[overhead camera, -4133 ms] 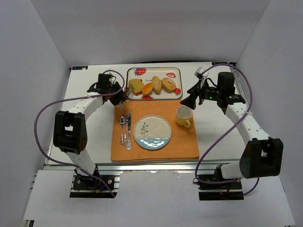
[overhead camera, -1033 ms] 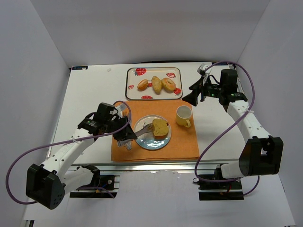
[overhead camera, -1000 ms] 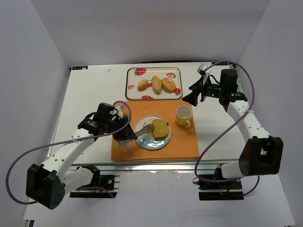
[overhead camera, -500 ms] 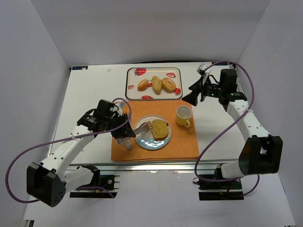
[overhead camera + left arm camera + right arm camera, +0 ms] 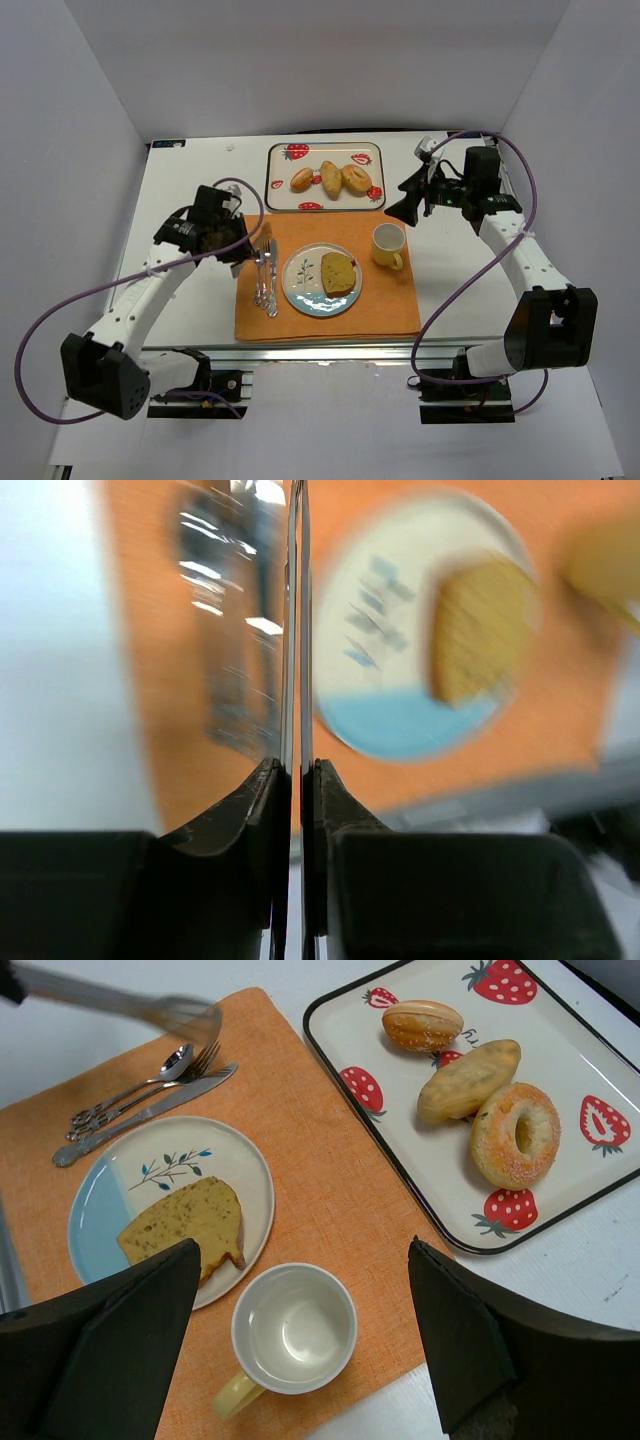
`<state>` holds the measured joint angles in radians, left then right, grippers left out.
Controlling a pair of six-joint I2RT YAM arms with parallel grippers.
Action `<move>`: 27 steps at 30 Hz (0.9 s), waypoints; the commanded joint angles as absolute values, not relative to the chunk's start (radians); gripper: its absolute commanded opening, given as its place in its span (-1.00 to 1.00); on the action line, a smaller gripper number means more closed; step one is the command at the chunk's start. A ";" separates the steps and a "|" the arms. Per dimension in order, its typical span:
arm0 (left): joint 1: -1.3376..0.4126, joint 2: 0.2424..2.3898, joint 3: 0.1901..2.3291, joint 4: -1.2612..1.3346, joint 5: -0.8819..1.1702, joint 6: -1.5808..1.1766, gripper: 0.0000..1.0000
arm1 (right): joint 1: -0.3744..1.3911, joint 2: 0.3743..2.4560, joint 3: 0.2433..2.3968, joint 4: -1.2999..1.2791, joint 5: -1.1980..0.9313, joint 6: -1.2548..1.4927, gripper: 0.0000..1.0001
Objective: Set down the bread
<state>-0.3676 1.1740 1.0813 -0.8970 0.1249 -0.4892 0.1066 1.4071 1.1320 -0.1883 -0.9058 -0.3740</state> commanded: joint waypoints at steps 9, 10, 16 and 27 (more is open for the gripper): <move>0.014 1.261 0.839 -0.211 -0.018 -0.195 -0.42 | 0.120 1.333 1.117 -0.264 -0.945 -0.520 0.76; 0.040 1.305 0.821 -0.190 -0.006 -0.183 -0.36 | 0.123 1.328 1.112 -0.262 -0.945 -0.519 0.76; 0.094 1.512 0.836 -0.186 0.100 -0.167 0.02 | 0.133 1.304 1.095 -0.284 -0.885 -0.537 0.76; 0.117 1.522 0.811 -0.206 0.080 -0.190 0.38 | 0.159 1.315 1.132 -0.269 -0.650 -0.386 0.79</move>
<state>0.1028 1.5864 0.8238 -0.2241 0.0708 -0.1860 0.1467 1.3296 1.0985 -0.3115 -0.7807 -0.4911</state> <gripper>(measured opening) 0.682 0.895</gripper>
